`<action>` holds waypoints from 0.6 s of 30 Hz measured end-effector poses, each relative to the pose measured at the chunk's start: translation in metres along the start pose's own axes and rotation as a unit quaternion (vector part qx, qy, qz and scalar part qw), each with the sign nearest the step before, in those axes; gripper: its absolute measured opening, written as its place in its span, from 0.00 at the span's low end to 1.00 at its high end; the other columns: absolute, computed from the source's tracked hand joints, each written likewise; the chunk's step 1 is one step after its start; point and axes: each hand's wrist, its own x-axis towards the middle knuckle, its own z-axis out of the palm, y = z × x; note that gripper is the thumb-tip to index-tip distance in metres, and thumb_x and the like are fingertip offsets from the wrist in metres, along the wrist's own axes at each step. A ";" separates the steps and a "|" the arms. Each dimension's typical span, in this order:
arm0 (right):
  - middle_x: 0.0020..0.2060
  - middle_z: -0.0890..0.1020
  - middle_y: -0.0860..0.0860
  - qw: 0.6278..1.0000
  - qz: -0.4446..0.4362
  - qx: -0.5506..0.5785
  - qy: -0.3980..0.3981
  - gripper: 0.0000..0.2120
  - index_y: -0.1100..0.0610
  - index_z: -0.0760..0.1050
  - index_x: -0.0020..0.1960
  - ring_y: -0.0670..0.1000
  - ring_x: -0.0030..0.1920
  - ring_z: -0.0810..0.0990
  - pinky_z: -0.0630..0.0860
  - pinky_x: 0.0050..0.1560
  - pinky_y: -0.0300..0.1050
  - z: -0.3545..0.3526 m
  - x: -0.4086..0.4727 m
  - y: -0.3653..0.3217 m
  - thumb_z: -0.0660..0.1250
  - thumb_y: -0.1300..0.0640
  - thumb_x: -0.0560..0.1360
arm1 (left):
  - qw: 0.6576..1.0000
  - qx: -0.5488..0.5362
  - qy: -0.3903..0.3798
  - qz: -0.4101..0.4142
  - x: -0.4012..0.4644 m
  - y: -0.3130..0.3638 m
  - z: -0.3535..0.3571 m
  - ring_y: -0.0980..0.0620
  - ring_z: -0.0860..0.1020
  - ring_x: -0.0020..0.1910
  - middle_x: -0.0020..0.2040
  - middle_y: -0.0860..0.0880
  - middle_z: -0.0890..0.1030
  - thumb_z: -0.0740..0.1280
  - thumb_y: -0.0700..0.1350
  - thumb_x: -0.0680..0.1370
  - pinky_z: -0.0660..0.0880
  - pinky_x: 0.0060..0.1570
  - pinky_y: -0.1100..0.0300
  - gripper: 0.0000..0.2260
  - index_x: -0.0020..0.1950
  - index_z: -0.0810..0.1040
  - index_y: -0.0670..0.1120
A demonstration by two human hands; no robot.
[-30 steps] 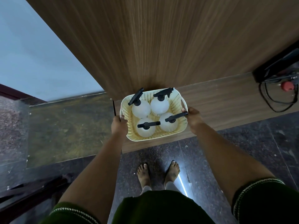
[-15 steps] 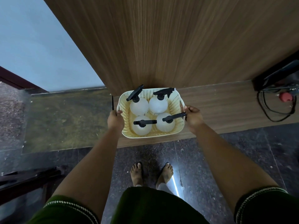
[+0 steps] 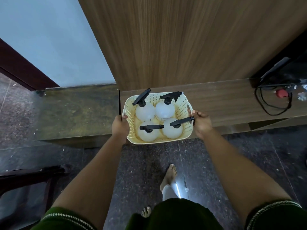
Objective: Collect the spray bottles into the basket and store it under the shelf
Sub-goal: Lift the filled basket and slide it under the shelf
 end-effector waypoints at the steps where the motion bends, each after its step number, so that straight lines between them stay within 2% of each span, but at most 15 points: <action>1: 0.46 0.82 0.57 1.000 0.000 0.002 0.002 0.11 0.58 0.73 0.37 0.53 0.45 0.81 0.75 0.61 0.54 -0.005 -0.011 0.005 0.62 0.62 0.79 | 1.000 0.001 -0.001 0.004 -0.010 -0.006 -0.004 0.41 0.77 0.54 0.54 0.41 0.78 0.53 0.47 0.81 0.76 0.58 0.45 0.13 0.57 0.75 0.46; 4: 0.43 0.82 0.55 1.000 -0.012 -0.002 0.005 0.11 0.58 0.73 0.37 0.54 0.46 0.81 0.77 0.58 0.55 -0.023 -0.046 0.023 0.62 0.61 0.79 | 1.000 0.006 -0.005 0.015 -0.040 -0.026 -0.016 0.45 0.75 0.47 0.50 0.43 0.77 0.53 0.46 0.82 0.77 0.57 0.45 0.13 0.58 0.74 0.45; 7: 0.37 0.84 0.49 1.000 -0.025 -0.007 -0.004 0.11 0.58 0.75 0.39 0.47 0.38 0.83 0.80 0.48 0.49 -0.042 -0.080 0.044 0.61 0.61 0.79 | 0.999 0.024 -0.013 0.024 -0.072 -0.048 -0.029 0.47 0.75 0.46 0.51 0.44 0.77 0.52 0.46 0.82 0.77 0.55 0.48 0.13 0.59 0.74 0.45; 9: 0.39 0.83 0.51 0.999 -0.030 -0.027 -0.006 0.11 0.58 0.76 0.40 0.48 0.39 0.82 0.79 0.46 0.47 -0.055 -0.100 0.060 0.61 0.61 0.80 | 0.999 0.025 -0.012 0.028 -0.091 -0.065 -0.034 0.48 0.75 0.44 0.50 0.44 0.77 0.53 0.46 0.82 0.78 0.55 0.48 0.14 0.59 0.75 0.45; 12: 0.42 0.82 0.54 0.999 -0.007 -0.049 0.004 0.10 0.58 0.78 0.42 0.52 0.40 0.81 0.79 0.46 0.49 -0.077 -0.120 0.086 0.61 0.60 0.80 | 0.999 0.040 -0.016 0.014 -0.115 -0.094 -0.035 0.51 0.74 0.38 0.43 0.48 0.76 0.53 0.45 0.82 0.77 0.51 0.50 0.14 0.61 0.74 0.44; 14: 0.41 0.82 0.54 0.997 0.006 -0.073 0.009 0.10 0.57 0.79 0.42 0.53 0.40 0.81 0.80 0.46 0.48 -0.092 -0.127 0.105 0.61 0.59 0.80 | 0.998 0.060 -0.022 -0.002 -0.129 -0.116 -0.031 0.48 0.77 0.42 0.48 0.44 0.78 0.54 0.46 0.82 0.78 0.52 0.48 0.14 0.60 0.75 0.44; 17: 0.40 0.82 0.54 0.994 0.025 -0.102 0.014 0.10 0.58 0.78 0.42 0.52 0.37 0.80 0.79 0.37 0.42 -0.113 -0.128 0.133 0.61 0.60 0.80 | 0.996 0.076 -0.036 -0.038 -0.137 -0.157 -0.018 0.43 0.79 0.49 0.54 0.41 0.79 0.54 0.46 0.80 0.79 0.54 0.44 0.14 0.60 0.75 0.44; 18: 0.40 0.82 0.54 0.994 0.031 -0.107 0.015 0.10 0.58 0.78 0.42 0.53 0.38 0.80 0.80 0.39 0.43 -0.119 -0.125 0.143 0.60 0.60 0.80 | 0.995 0.083 -0.038 -0.046 -0.138 -0.172 -0.011 0.42 0.79 0.50 0.54 0.41 0.79 0.55 0.47 0.80 0.79 0.54 0.43 0.14 0.60 0.75 0.44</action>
